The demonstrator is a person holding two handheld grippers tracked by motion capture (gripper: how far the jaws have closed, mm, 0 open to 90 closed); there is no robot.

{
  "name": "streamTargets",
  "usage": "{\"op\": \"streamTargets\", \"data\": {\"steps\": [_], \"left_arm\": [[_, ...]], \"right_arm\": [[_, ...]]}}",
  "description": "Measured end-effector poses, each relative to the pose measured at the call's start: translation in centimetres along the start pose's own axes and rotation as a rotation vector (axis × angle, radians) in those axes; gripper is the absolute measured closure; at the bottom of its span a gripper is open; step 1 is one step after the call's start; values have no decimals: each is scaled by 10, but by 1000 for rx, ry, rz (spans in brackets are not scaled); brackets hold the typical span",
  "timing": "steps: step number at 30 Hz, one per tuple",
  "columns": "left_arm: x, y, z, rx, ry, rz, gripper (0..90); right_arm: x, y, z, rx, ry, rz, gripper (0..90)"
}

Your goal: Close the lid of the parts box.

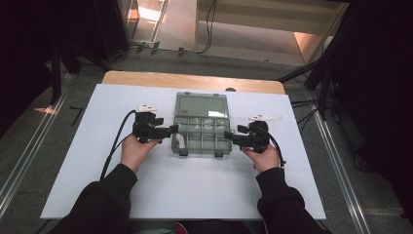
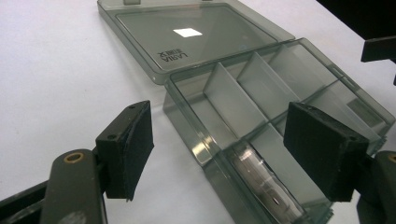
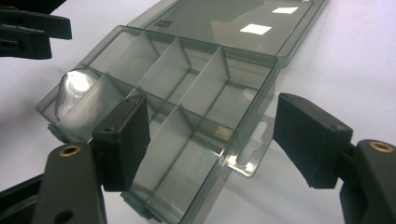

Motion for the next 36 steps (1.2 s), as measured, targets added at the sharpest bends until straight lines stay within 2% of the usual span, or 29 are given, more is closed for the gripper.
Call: {"op": "streamTargets", "data": {"steps": [3,5,6,12,17,22,24,29,31,34,36], "left_arm": [[1,2,-2,1,12,5,245],[2,4,-2,29,33,-1,245],[3,4,-3,29,35,-3,245],[12,12,-5,6,18,8,245],[18,16,-7,2,29,13,245],[23,19,-12,-27,24,19,246],[26,21,-14,-25,35,12,246],[32,26,-18,-32,42,18,246],[34,26,-20,4,73,11,246],[37,29,-24,-8,75,9,247],[39,31,-24,10,86,5,247]], "right_arm": [[3,3,2,-2,-2,1,254],[6,5,3,-7,-11,3,254],[7,6,3,-8,-12,6,255],[14,15,5,11,-13,0,257],[23,22,4,7,-18,-3,257],[30,29,6,4,-28,-10,257],[33,32,7,-8,-42,-25,257],[39,39,12,-1,-51,-19,257],[42,40,13,-2,-56,-20,258],[48,41,16,-5,-67,-24,259],[53,43,18,7,-75,-29,259]]}}
Point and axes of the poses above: each handheld gripper's, and its own axes: x roughly forward along the jaws, y roughly out of its top, z roughly to its right, the point moved 5 cm from there along x, roughly forward along the jaws, and after that the axes turned 8 degrees about -y, right-handed, at the moved point
